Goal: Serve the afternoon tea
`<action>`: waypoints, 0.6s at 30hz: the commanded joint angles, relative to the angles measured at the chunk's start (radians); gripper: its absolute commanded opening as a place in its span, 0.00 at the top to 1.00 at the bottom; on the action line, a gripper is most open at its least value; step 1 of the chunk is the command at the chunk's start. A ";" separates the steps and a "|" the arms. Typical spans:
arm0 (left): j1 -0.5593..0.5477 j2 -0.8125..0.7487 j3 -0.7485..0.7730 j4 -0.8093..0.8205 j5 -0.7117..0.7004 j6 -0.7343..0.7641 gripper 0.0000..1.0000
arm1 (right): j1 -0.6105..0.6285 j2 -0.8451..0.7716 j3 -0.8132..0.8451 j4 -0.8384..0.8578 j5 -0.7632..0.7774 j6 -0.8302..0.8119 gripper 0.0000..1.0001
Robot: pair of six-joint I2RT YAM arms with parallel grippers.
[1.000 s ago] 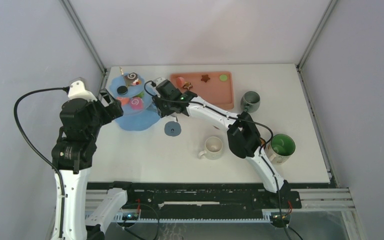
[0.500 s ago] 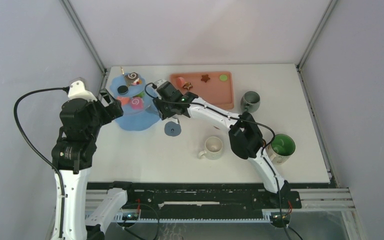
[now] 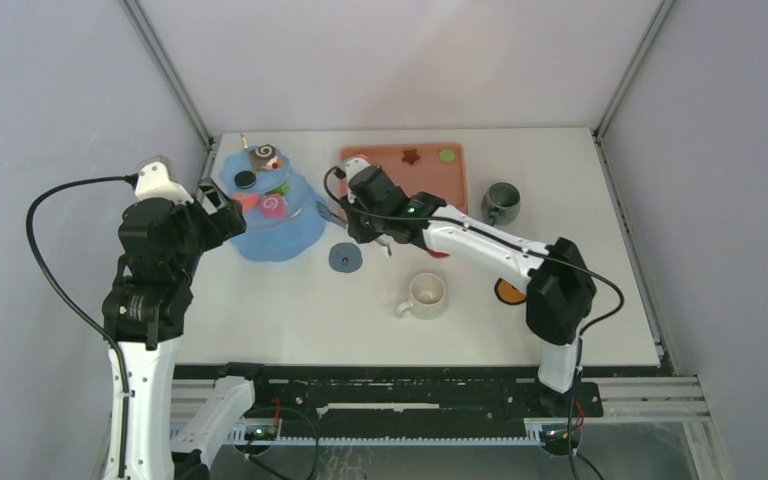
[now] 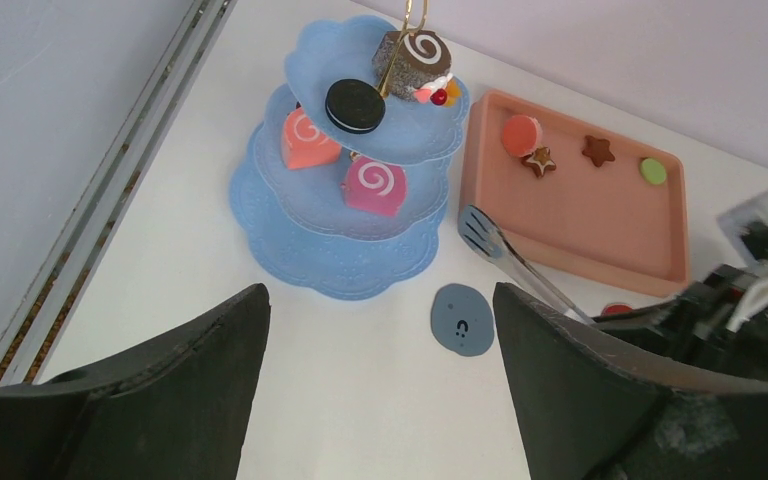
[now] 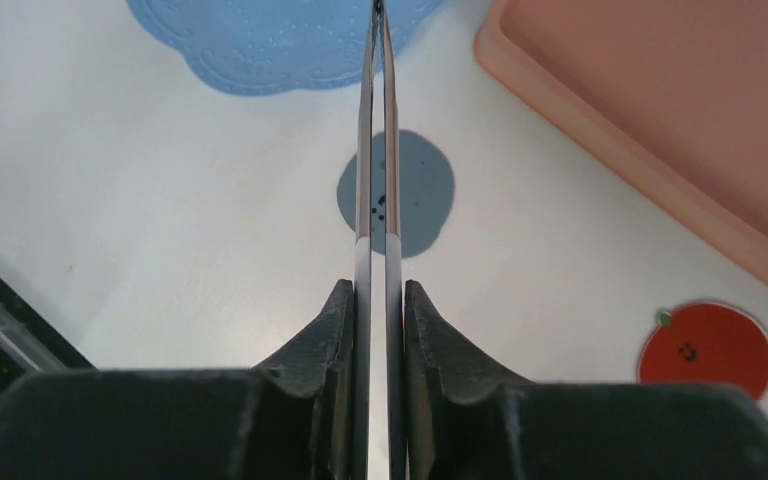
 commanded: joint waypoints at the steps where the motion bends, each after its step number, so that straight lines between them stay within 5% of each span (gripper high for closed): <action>1: 0.007 -0.008 0.040 0.029 0.014 -0.003 0.13 | -0.031 -0.137 -0.084 0.096 0.033 0.017 0.85; 6: 0.008 -0.004 0.038 0.035 0.027 -0.010 0.13 | -0.116 -0.183 -0.151 0.109 0.061 0.046 0.91; 13: 0.007 -0.003 0.037 0.035 0.024 -0.008 0.14 | -0.233 -0.111 -0.124 0.088 0.095 0.063 0.67; 18: 0.008 0.005 0.041 0.037 0.021 -0.007 0.13 | -0.257 -0.027 -0.064 0.081 0.105 0.040 0.60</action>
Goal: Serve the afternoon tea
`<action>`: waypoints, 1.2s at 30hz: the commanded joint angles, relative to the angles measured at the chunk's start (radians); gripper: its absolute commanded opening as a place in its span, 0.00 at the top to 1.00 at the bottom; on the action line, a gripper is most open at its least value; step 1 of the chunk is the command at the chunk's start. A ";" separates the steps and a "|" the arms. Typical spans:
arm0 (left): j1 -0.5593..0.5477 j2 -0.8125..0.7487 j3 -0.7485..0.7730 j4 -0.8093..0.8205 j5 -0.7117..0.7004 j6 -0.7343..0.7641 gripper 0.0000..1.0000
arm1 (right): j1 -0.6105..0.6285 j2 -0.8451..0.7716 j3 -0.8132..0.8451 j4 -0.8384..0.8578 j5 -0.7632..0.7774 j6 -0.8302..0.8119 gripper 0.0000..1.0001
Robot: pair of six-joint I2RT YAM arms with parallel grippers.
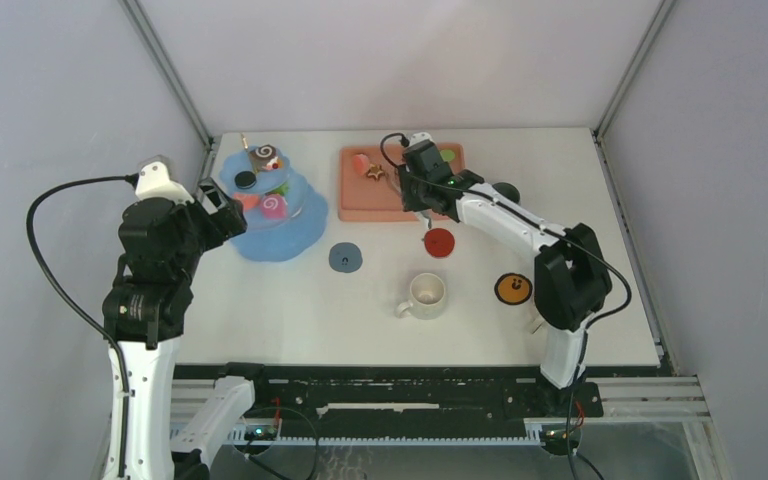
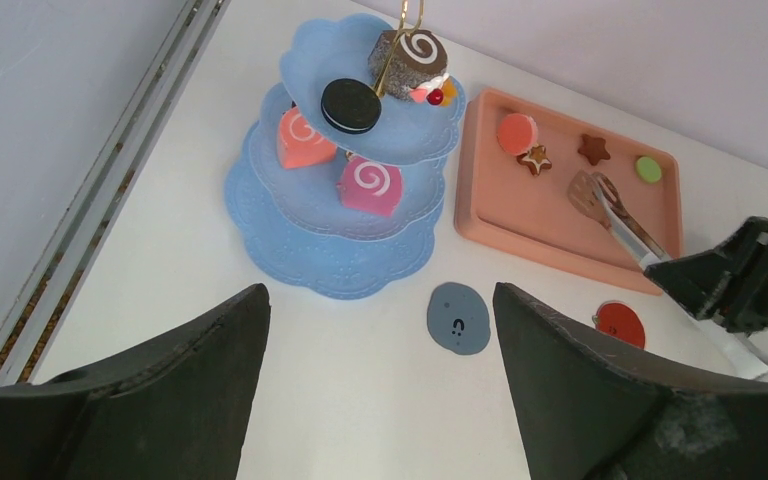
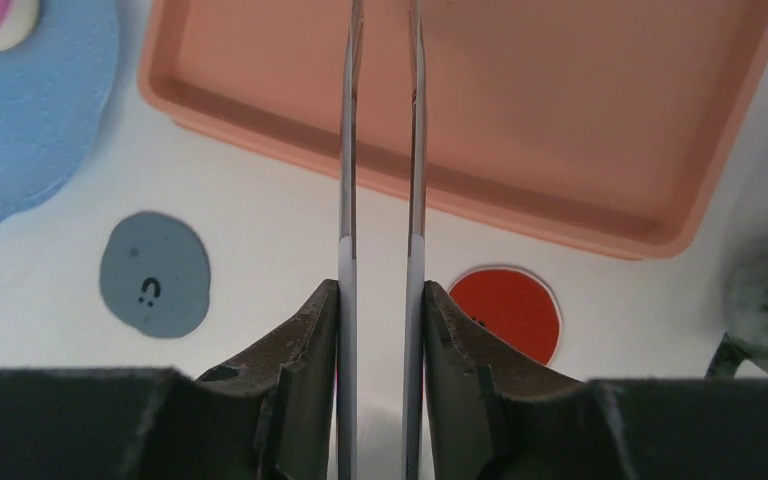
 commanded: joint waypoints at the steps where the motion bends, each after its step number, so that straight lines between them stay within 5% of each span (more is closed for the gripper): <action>1: 0.009 0.007 0.041 0.038 0.012 0.001 0.13 | 0.004 0.062 0.084 0.042 0.017 -0.012 0.59; 11: 0.008 0.035 0.048 0.047 0.011 0.003 0.14 | -0.008 0.166 0.145 0.080 -0.012 -0.071 0.49; 36: 0.009 0.055 0.044 0.053 -0.013 0.005 0.14 | -0.038 0.300 0.305 0.028 0.053 -0.193 0.48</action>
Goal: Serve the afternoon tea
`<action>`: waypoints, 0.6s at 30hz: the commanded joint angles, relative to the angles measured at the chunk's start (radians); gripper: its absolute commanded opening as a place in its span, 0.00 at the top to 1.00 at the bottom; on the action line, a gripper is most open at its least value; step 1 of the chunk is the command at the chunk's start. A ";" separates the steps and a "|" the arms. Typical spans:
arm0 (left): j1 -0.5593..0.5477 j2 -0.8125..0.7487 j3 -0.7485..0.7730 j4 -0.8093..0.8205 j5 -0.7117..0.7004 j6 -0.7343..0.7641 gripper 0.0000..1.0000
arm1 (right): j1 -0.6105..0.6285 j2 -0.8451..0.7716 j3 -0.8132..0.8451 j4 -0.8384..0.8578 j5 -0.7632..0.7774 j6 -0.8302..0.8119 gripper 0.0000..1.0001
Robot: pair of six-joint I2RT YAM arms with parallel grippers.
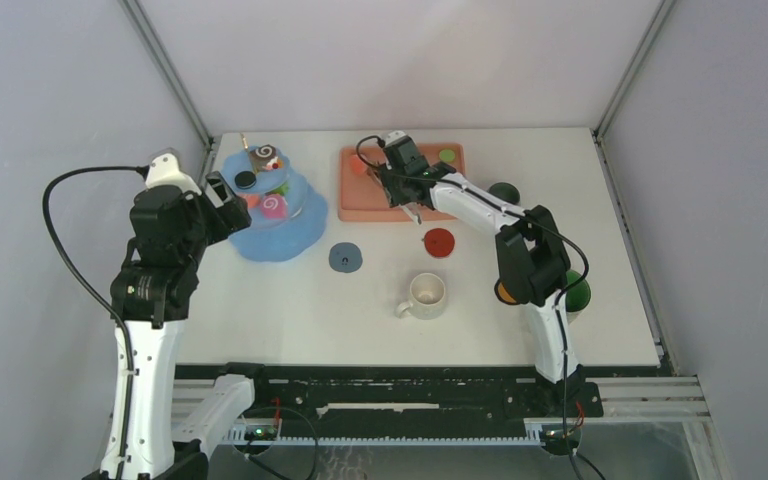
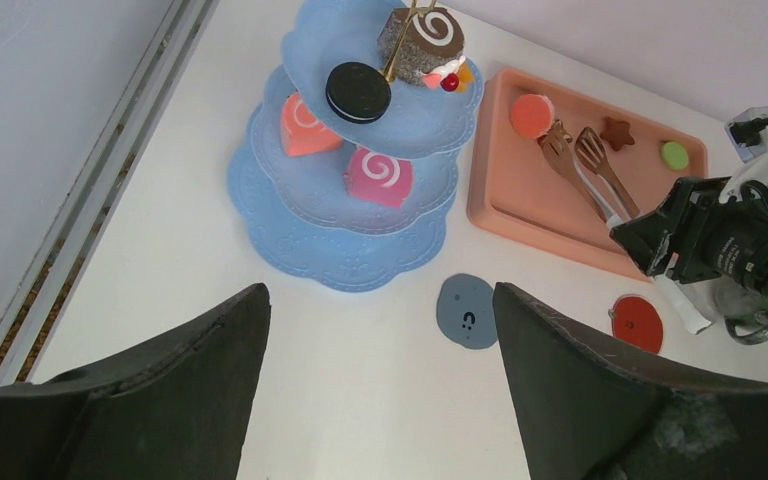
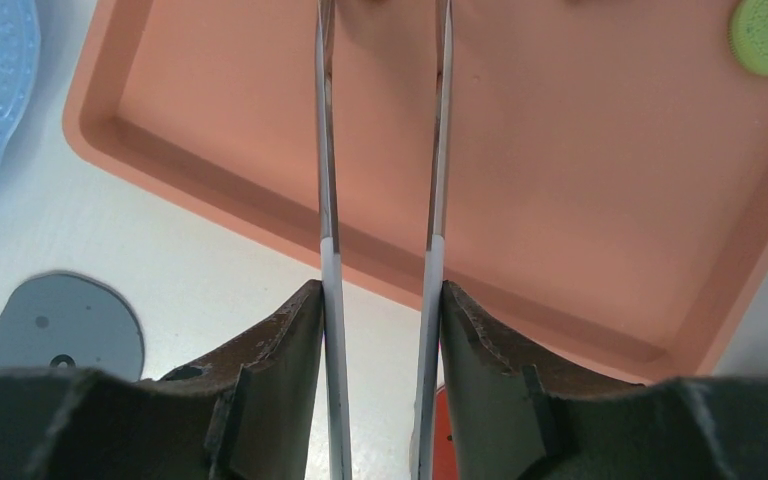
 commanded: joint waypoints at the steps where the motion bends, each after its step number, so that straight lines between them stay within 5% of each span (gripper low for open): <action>1: 0.007 0.000 0.044 0.051 -0.007 0.005 0.14 | -0.025 -0.007 0.043 0.035 0.030 -0.020 0.48; 18: 0.008 -0.004 0.040 0.051 -0.002 0.001 0.14 | -0.019 0.019 0.084 0.028 -0.068 -0.023 0.47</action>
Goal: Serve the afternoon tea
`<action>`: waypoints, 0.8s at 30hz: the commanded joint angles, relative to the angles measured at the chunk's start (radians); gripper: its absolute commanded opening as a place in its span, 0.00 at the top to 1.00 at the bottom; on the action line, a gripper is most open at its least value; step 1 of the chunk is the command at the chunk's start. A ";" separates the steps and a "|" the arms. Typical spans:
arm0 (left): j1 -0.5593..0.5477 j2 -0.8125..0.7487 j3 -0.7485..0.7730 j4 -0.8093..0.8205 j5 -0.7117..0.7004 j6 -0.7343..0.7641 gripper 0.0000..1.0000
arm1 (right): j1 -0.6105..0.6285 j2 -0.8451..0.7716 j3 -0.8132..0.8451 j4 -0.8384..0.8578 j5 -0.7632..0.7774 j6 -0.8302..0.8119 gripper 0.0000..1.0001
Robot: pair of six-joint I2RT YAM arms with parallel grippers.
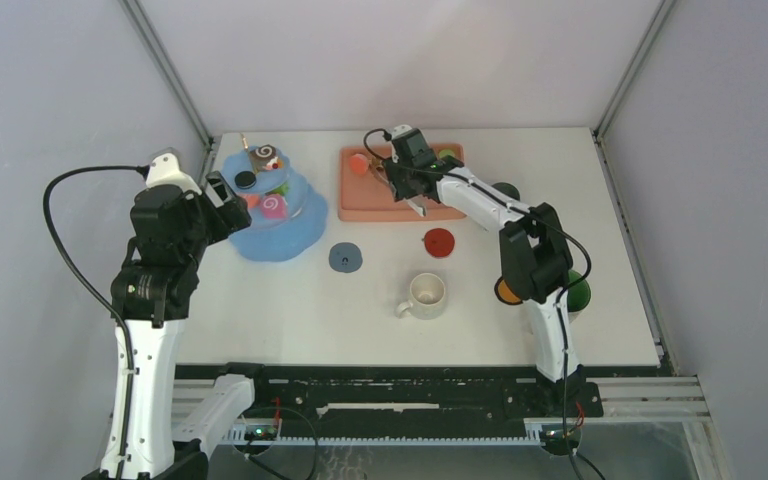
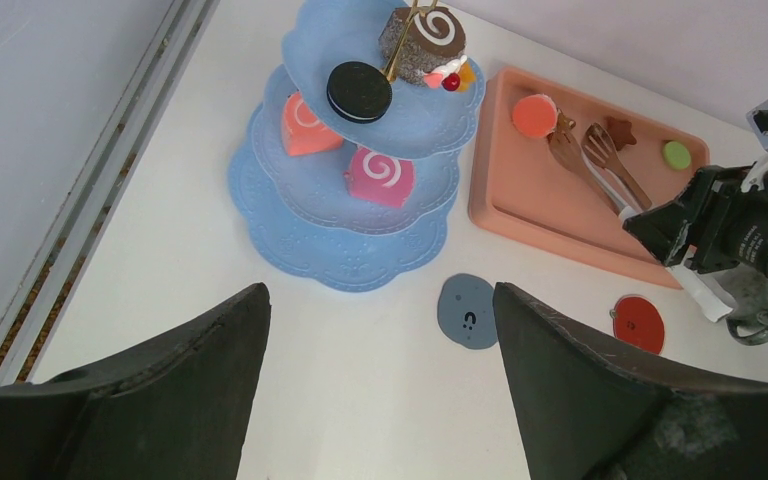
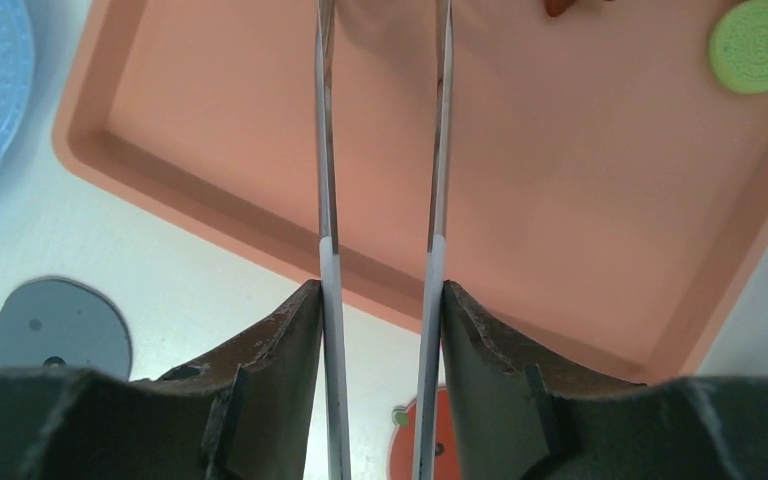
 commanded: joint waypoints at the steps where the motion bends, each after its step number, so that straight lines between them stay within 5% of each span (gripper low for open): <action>1: 0.008 -0.008 0.041 0.050 0.000 0.002 0.14 | 0.023 0.022 0.068 0.030 -0.007 0.001 0.47; 15: 0.007 -0.012 0.033 0.052 0.003 0.000 0.14 | 0.025 0.074 0.148 -0.010 0.057 0.097 0.49; 24: 0.008 -0.011 0.034 0.051 0.003 0.002 0.14 | 0.029 0.035 0.113 -0.002 0.058 0.105 0.72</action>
